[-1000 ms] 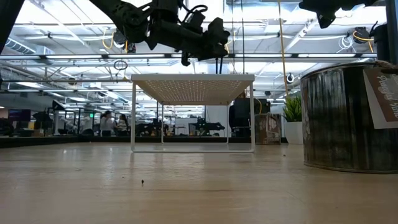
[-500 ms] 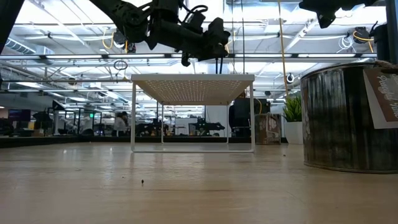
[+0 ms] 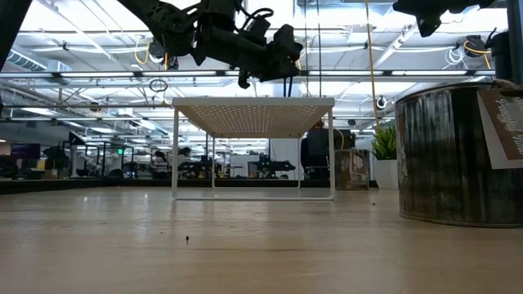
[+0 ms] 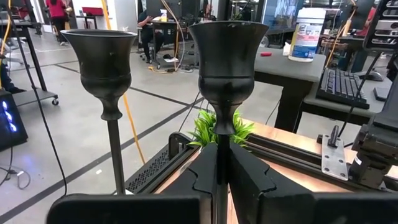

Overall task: Pick & Place candle stick holders
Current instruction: Put the top black candle holder on the shelf aligned with the other black candle holder

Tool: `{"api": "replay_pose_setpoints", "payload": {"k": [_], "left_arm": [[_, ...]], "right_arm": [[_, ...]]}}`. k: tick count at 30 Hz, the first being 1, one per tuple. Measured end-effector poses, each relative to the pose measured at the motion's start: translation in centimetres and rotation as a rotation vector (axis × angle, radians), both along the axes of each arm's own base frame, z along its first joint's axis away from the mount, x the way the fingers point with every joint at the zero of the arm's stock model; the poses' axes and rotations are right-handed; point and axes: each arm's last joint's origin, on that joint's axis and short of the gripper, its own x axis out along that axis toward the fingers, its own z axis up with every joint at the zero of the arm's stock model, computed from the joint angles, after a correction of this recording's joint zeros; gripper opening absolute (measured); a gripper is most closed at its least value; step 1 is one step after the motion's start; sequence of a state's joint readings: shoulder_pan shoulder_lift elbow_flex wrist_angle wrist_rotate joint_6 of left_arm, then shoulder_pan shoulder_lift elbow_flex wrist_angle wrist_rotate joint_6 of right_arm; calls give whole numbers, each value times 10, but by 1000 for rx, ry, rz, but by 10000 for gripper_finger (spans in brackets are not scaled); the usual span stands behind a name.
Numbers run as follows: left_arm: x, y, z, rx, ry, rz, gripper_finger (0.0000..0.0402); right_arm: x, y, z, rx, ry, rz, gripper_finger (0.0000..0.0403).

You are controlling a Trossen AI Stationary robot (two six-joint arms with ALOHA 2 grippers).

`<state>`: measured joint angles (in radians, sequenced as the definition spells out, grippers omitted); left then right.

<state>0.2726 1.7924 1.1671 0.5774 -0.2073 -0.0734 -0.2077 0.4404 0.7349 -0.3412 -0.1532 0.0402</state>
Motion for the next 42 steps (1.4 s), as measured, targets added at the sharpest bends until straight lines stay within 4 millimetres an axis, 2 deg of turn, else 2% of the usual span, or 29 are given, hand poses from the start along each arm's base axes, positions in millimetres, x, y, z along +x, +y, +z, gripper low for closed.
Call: {"api": "replay_pose_setpoints", "payload": {"k": [10,16,26,34,42], "left_arm": [[0,-1,3,14,-23,-25,15],[0,0,2,12,-19,-22,40],[0,0,1,9,-4,-22,23],[0,1,0,8,7,23,46],[-1,1,1,13,5,21,27]], "right_arm": [[0,0,0,0,0,0,73],[0,0,0,0,0,0,73],[0,0,0,0,0,0,73],[0,0,0,0,0,0,73],[0,0,0,0,0,0,73]]}}
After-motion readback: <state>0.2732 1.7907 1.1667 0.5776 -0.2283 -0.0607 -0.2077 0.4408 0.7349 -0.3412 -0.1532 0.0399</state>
